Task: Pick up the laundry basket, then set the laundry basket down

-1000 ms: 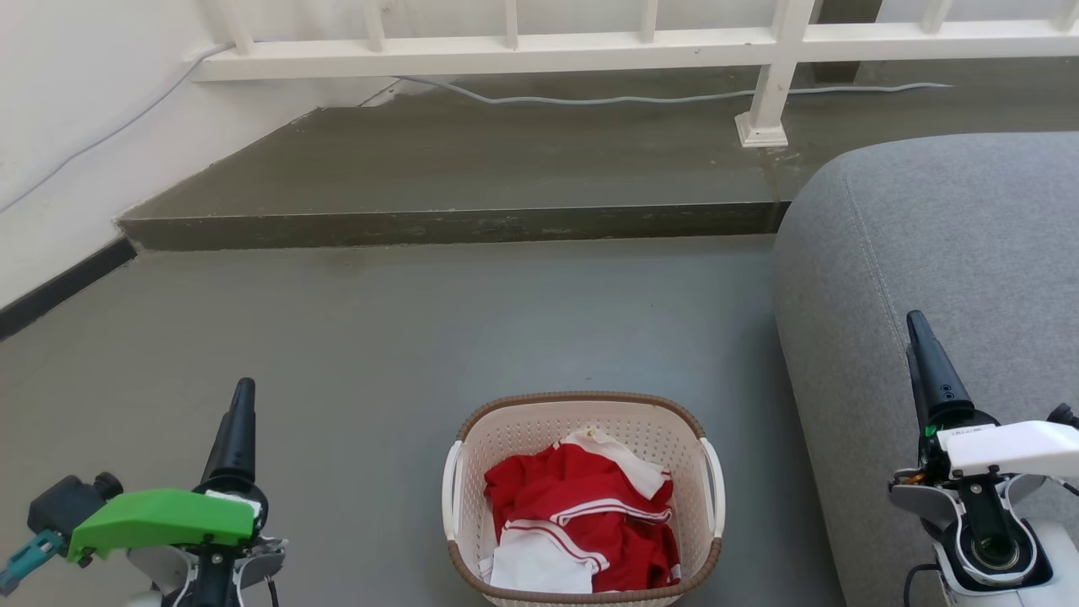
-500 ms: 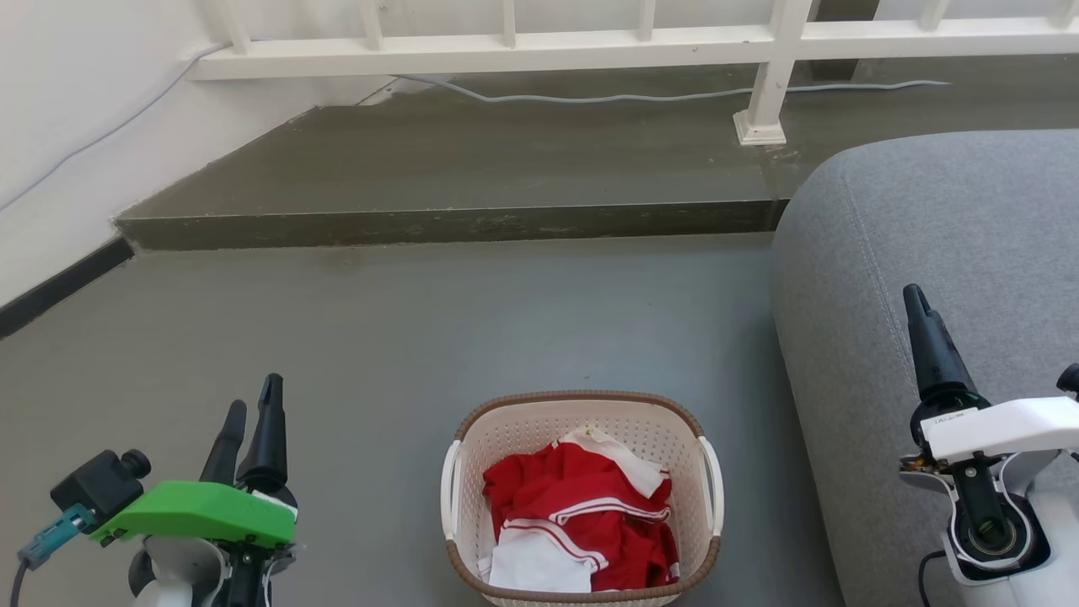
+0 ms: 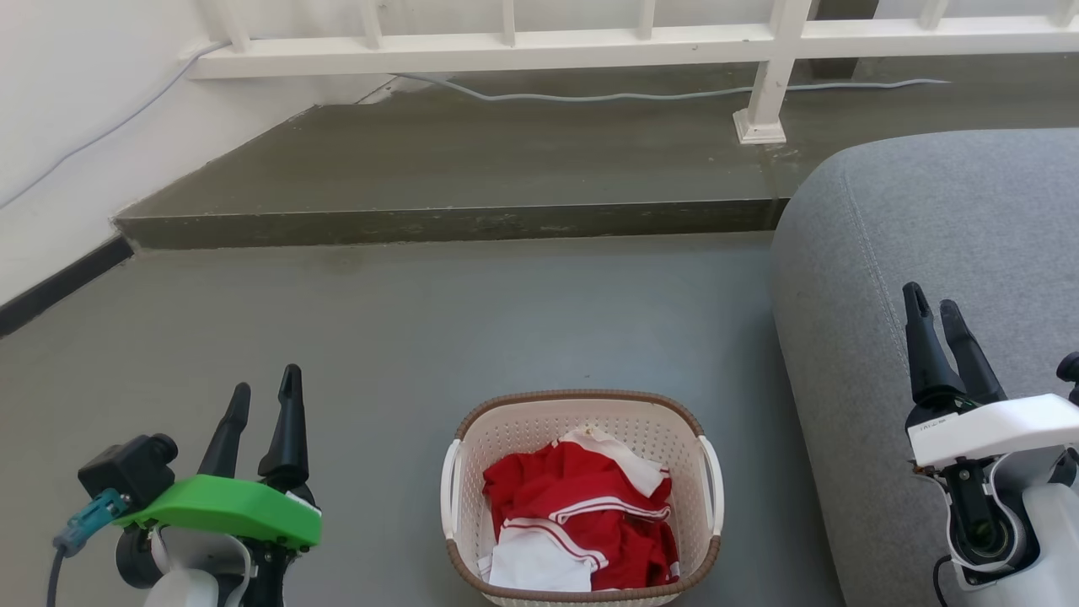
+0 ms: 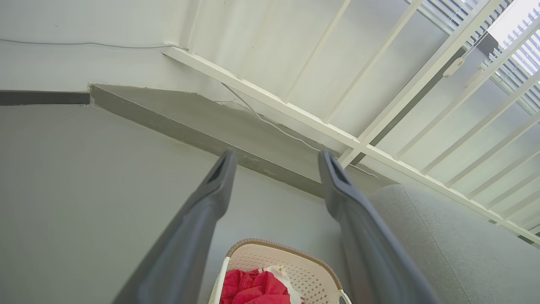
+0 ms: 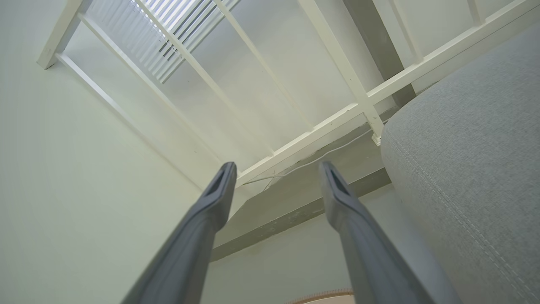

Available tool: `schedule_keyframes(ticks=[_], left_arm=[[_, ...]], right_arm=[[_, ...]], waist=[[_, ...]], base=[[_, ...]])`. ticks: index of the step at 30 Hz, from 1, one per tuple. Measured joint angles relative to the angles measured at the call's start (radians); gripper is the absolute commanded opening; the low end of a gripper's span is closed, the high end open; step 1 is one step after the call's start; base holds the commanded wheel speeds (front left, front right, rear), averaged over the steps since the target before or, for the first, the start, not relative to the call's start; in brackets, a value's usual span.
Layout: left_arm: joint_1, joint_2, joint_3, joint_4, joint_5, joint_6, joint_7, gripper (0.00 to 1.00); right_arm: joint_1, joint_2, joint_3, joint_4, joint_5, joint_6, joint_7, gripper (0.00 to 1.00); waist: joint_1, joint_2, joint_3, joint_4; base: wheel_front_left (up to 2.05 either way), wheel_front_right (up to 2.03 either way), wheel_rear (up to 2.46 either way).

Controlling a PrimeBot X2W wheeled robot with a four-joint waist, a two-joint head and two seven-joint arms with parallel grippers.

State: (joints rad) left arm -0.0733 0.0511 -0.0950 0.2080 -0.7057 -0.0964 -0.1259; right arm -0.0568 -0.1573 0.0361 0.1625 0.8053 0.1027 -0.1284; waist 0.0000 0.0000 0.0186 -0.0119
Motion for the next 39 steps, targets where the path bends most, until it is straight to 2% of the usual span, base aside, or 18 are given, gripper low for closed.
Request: schedule_keyframes(ticks=[30, 35, 39], left_arm=[[-0.014, -0.004, -0.044, -0.033, 0.423, 0.010, -0.114, 1.00], [-0.015, -0.004, -0.060, -0.033, 0.477, 0.010, -0.126, 1.00], [-0.015, -0.004, -0.060, -0.032, 0.480, 0.009, -0.126, 1.00]], right_arm=[[0.000, 0.019, -0.006, 0.005, -0.434, 0.000, -0.109, 1.00], [0.000, 0.024, -0.016, 0.009, -0.492, 0.000, -0.123, 1.00], [0.000, 0.030, -0.021, 0.016, -0.499, 0.000, -0.124, 1.00]], waist=[[0.0000, 0.0000, 0.004, -0.001], [0.0000, 0.0000, 0.006, -0.001], [0.0000, 0.0000, 0.006, 0.000]], base=[[0.00, 0.00, 0.00], [0.00, 0.00, 0.00], [0.00, 0.00, 0.00]])
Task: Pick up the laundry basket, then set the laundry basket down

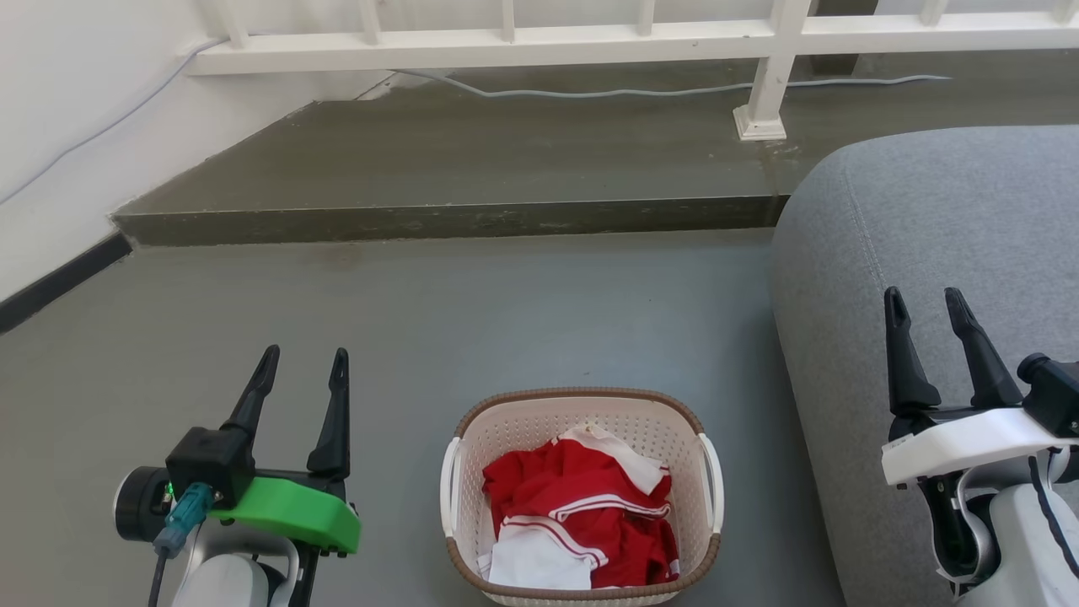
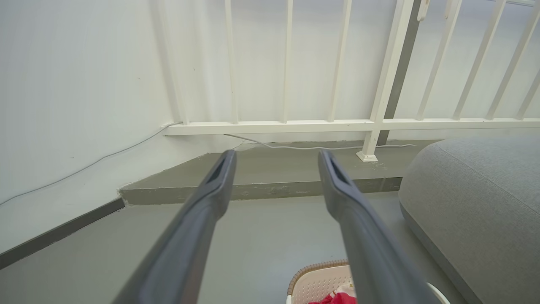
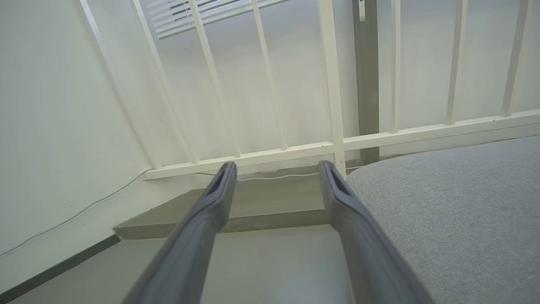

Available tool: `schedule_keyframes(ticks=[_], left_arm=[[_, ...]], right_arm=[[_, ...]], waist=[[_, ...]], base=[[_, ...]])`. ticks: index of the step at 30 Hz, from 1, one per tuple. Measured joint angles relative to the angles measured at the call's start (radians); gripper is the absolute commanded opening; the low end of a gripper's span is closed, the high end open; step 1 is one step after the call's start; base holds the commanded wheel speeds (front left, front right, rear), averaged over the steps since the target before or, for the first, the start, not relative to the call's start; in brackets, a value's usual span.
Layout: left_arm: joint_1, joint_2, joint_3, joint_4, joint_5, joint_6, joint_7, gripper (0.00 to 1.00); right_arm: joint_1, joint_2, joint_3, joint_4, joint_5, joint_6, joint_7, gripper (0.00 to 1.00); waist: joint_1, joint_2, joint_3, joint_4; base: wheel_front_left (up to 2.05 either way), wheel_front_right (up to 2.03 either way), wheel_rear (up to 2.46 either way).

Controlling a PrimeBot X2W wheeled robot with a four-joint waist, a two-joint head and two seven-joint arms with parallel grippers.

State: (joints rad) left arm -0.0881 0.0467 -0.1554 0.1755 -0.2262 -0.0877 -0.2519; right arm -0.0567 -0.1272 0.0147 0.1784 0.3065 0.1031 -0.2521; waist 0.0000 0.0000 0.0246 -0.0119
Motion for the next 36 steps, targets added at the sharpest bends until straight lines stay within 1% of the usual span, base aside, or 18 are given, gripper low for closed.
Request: schedule_keyframes(ticks=[23, 26, 36], left_arm=[[-0.002, -0.002, 0.014, 0.007, 0.001, -0.002, 0.000, 1.00], [-0.002, -0.003, 0.016, 0.008, 0.001, -0.008, 0.000, 1.00], [-0.002, -0.003, 0.016, 0.008, -0.001, -0.009, 0.000, 1.00]], right_arm=[[-0.001, 0.018, -0.017, 0.041, -0.024, 0.002, 0.000, 1.00], [-0.001, 0.020, -0.017, 0.044, -0.025, 0.010, 0.000, 1.00], [-0.001, 0.029, -0.020, 0.056, -0.027, 0.011, 0.000, 1.00]], waist=[[0.0000, 0.0000, -0.002, 0.002], [0.0000, 0.0000, -0.001, 0.000], [0.0000, 0.0000, 0.009, -0.007]], base=[[0.00, 0.00, 0.00], [0.00, 0.00, 0.00], [0.00, 0.00, 0.00]])
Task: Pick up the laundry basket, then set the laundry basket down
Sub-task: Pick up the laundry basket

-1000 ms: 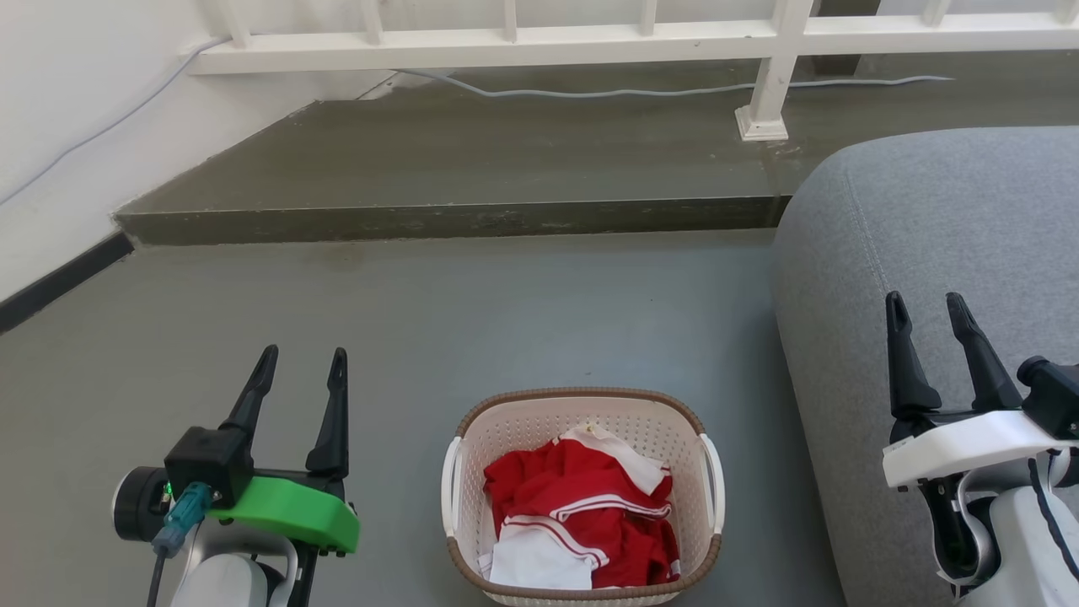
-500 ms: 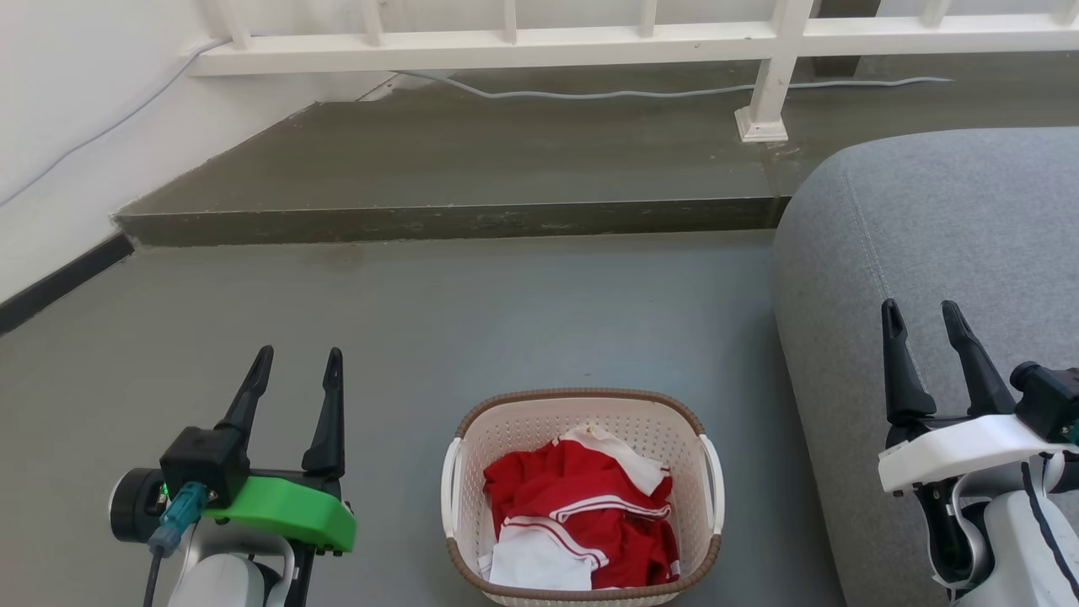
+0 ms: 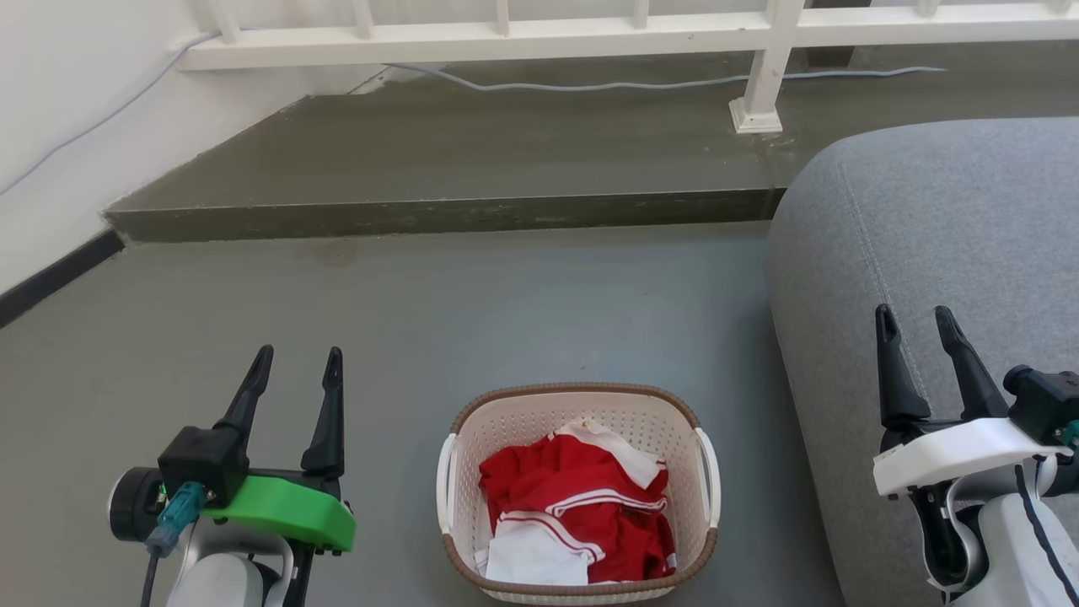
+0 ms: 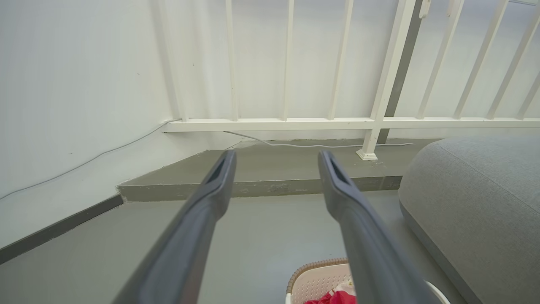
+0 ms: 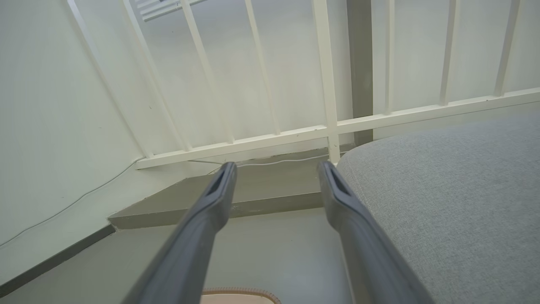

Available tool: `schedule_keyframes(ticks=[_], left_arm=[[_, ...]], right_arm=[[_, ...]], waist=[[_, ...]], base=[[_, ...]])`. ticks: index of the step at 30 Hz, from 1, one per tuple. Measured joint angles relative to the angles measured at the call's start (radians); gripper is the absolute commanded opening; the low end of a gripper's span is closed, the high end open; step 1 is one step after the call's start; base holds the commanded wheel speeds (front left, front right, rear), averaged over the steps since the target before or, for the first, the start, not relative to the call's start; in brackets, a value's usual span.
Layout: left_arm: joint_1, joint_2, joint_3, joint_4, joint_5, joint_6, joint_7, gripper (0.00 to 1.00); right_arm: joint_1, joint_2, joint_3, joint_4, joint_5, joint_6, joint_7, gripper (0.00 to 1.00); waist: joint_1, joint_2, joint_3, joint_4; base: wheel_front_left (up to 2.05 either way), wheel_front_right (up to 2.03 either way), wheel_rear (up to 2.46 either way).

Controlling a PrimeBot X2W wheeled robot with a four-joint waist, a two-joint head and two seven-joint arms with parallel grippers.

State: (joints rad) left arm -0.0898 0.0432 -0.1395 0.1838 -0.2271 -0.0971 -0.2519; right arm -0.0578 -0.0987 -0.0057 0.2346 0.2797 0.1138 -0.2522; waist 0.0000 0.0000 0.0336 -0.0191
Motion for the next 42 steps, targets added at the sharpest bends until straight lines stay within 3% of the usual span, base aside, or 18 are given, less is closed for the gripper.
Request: schedule_keyframes(ticks=[19, 30, 42], left_arm=[[-0.051, -0.001, -0.022, -0.030, -0.018, 0.000, 0.000, 1.00], [-0.113, -0.002, -0.037, -0.022, -0.051, 0.010, 0.000, 1.00], [-0.236, -0.004, -0.082, 0.041, -0.051, 0.010, 0.000, 1.00]], right_arm=[[-0.034, 0.003, -0.004, 0.020, 0.000, 0.003, 0.000, 1.00], [-0.098, 0.001, 0.008, 0.040, 0.006, 0.009, 0.000, 1.00], [-0.199, -0.001, 0.063, 0.144, 0.021, 0.009, -0.002, 1.00]], waist=[[0.0000, 0.0000, 0.118, -0.023], [0.0000, 0.0000, 0.238, -0.026], [0.0000, 0.0000, 0.405, -0.026]], base=[[0.00, 0.00, 0.00], [0.00, 0.00, 0.00], [0.00, 0.00, 0.00]])
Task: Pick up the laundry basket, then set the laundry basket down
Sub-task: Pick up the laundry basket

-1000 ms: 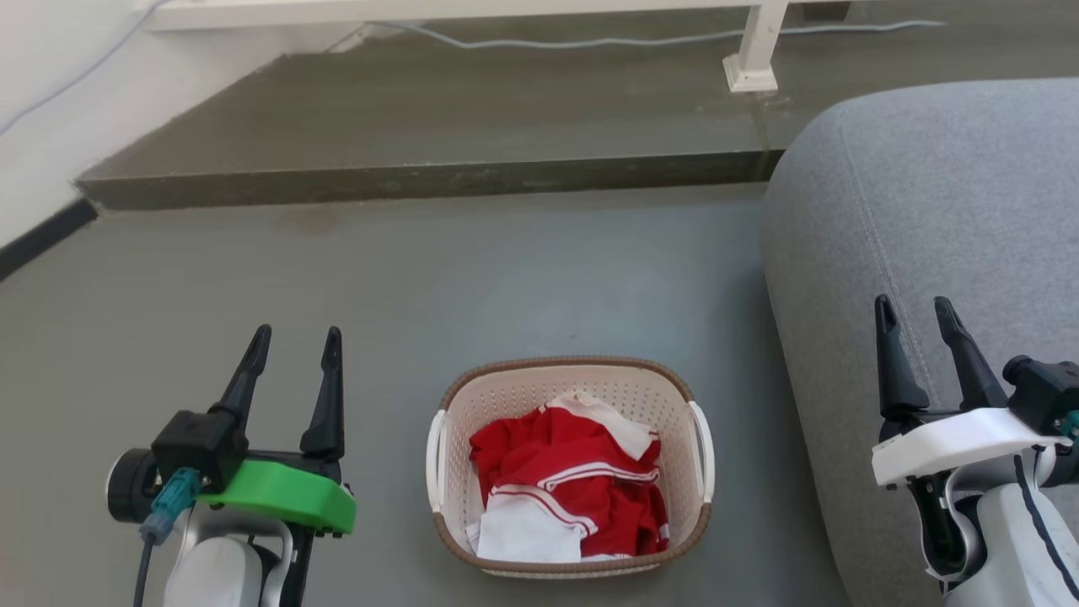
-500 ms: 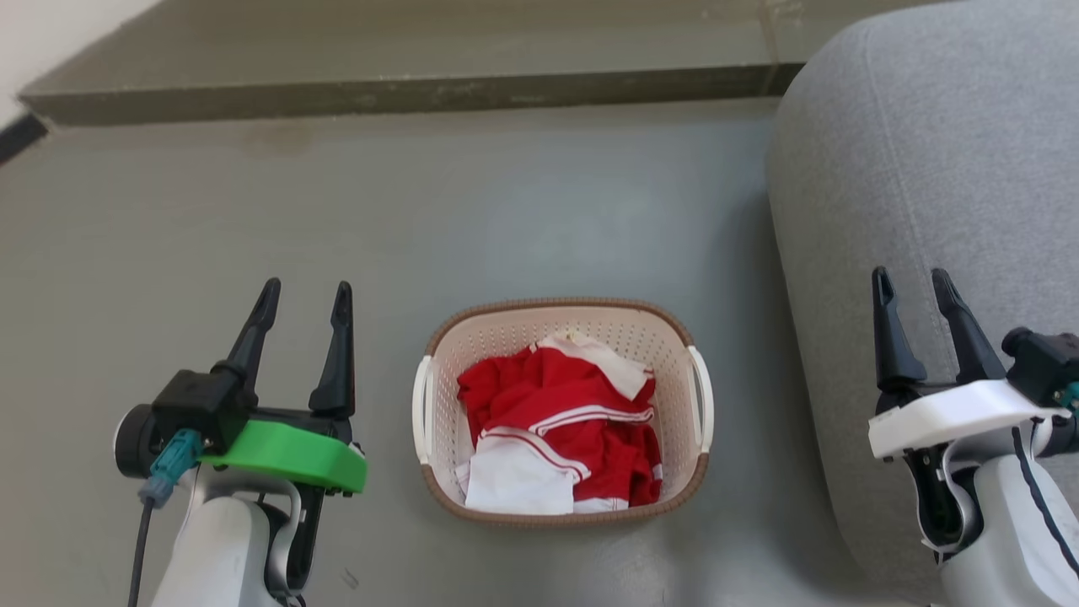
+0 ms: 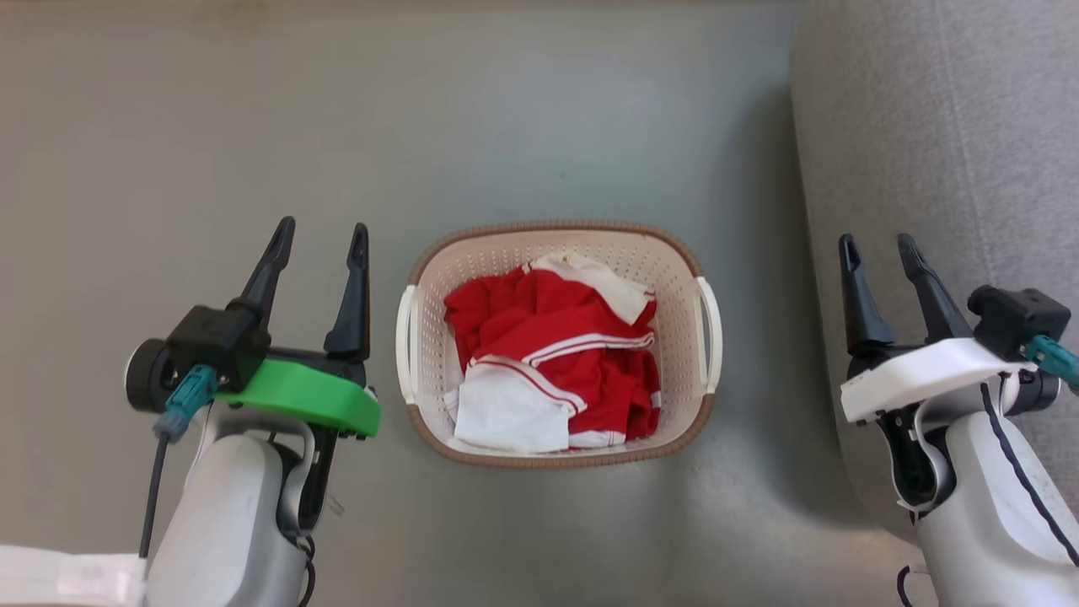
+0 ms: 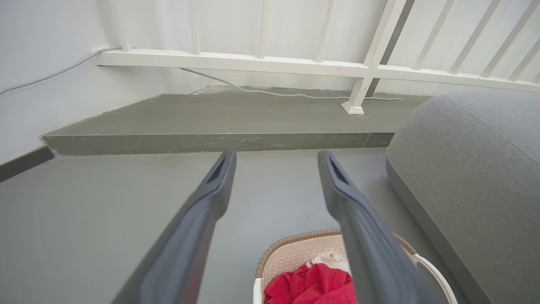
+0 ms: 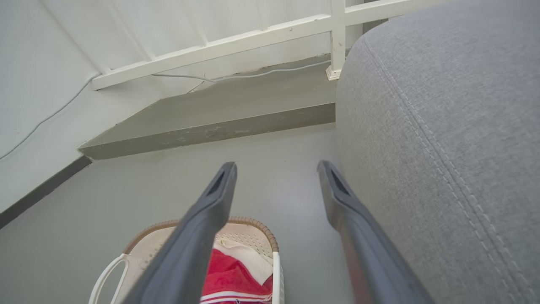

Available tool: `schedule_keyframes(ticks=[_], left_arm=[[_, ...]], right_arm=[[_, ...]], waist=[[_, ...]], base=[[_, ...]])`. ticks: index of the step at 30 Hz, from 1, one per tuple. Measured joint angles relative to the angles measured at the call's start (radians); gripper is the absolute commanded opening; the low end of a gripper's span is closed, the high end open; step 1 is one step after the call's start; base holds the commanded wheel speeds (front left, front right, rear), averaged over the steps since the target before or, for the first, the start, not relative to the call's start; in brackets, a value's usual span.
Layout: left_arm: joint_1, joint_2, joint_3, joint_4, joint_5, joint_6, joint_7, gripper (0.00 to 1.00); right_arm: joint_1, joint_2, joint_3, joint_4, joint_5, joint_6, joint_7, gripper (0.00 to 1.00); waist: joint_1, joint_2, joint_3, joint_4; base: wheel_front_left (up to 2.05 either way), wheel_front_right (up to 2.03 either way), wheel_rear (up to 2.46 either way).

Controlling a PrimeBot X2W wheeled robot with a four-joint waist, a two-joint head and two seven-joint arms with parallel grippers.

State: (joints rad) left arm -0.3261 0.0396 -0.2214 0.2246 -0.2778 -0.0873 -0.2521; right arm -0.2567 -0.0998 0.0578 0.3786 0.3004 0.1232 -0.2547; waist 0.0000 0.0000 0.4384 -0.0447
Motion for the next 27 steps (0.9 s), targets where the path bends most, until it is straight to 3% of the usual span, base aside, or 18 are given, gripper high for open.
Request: schedule_keyframes(ticks=[27], left_arm=[[-0.314, -0.009, -0.083, 0.379, -0.083, -0.001, -0.001, 1.00]], right_arm=[[-0.338, -0.004, 0.155, 0.359, 0.072, 0.000, 0.028, 1.00]], waist=[[0.0002, 0.0000, 0.353, 0.011]], base=[[0.00, 0.00, 0.00]])
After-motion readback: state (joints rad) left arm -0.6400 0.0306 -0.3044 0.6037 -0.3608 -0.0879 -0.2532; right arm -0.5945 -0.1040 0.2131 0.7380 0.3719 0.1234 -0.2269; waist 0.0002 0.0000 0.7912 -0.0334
